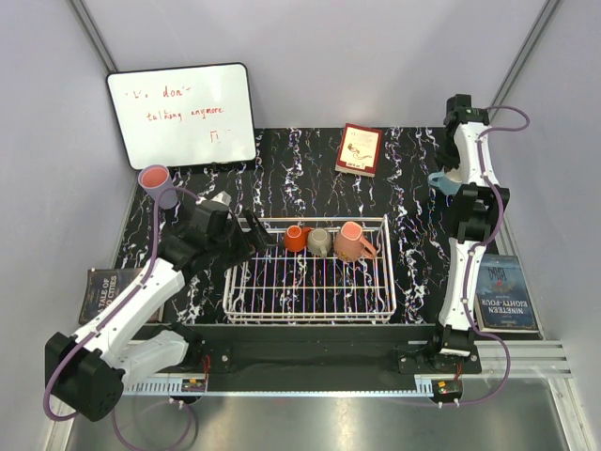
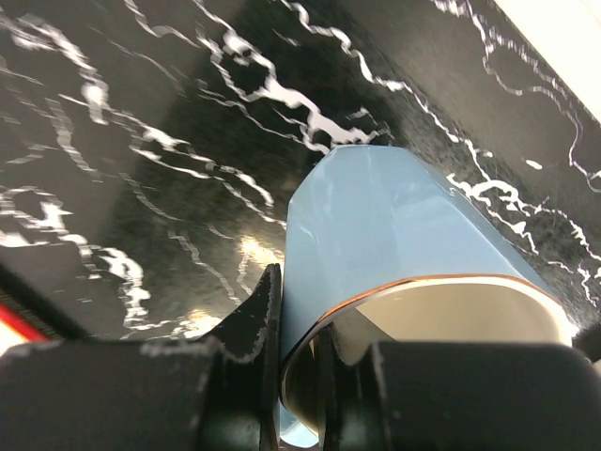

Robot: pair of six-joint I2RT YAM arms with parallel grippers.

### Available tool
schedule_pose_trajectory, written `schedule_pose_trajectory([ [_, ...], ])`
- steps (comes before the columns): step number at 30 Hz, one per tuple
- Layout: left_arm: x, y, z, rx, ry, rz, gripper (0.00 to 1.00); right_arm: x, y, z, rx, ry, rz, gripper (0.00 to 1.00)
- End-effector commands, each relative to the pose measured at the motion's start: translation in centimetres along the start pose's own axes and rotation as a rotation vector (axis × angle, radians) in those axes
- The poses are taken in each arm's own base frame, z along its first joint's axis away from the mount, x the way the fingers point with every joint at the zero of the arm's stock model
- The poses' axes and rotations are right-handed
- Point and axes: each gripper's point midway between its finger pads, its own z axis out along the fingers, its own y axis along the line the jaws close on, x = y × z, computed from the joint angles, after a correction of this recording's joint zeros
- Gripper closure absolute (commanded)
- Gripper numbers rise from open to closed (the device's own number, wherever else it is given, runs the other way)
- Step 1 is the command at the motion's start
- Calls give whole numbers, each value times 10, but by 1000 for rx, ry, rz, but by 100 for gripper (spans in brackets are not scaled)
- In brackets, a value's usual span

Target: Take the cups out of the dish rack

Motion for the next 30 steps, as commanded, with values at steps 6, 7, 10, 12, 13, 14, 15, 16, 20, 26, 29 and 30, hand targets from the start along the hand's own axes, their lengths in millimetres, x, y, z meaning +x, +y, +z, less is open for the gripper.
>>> schedule_pose_trajectory([
  [6,-3,5,-2,-27,-8,47,1,-6,-6,-8,-6,-18,11,100],
  [7,-4,4,-2,-24,-11,48,1,-4,-4,-6,-12,-13,7,100],
  [10,-3,4,-3,-21,-7,49,1,1,-4,-1,-17,3,-2,100],
  [12,-2,4,-2,-21,-5,51,1,8,-6,5,-12,26,-5,100],
  [13,-2,4,-2,-22,-2,47,1,9,-4,4,-25,31,-2,100],
  [14,-2,4,-3,-20,-4,49,1,10,-4,5,-31,35,-2,100],
  [15,-2,4,-3,-19,-5,48,1,17,-8,4,-29,48,-4,100],
  [16,-2,3,-3,-16,-5,50,1,14,-2,3,-65,34,12,98],
  [20,-3,1,-6,-3,-8,45,1,16,-1,-5,-136,31,44,78],
  [26,-3,-1,-6,2,-7,46,1,14,-4,-16,-167,9,41,67],
  [29,-3,-1,-5,3,-5,46,1,5,-4,-26,-189,-16,44,63],
  [30,-3,-1,-6,2,-7,46,1,0,-3,-32,-204,-24,51,58],
])
